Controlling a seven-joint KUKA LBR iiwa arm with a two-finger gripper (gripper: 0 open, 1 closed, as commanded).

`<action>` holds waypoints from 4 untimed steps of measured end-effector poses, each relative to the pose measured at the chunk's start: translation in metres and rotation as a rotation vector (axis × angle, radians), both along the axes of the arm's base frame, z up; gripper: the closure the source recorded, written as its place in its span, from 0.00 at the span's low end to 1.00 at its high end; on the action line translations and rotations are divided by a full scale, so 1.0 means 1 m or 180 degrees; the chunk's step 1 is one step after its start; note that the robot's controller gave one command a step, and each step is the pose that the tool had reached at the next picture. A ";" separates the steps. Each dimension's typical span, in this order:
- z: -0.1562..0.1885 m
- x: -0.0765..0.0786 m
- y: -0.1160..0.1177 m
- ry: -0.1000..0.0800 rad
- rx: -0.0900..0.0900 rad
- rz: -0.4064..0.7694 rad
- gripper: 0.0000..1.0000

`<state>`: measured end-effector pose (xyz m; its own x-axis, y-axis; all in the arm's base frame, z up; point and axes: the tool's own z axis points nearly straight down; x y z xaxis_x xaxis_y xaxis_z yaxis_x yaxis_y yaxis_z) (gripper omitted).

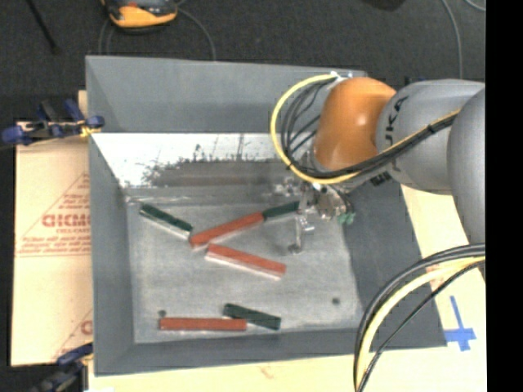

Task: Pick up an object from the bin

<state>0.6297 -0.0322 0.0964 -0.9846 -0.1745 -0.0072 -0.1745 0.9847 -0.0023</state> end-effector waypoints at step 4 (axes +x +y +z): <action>0.011 0.014 -0.011 0.0021 -0.0001 0.0567 1.00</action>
Offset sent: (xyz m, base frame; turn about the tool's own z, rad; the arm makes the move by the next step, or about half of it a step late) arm 0.0143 -0.0093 -0.0264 -0.1537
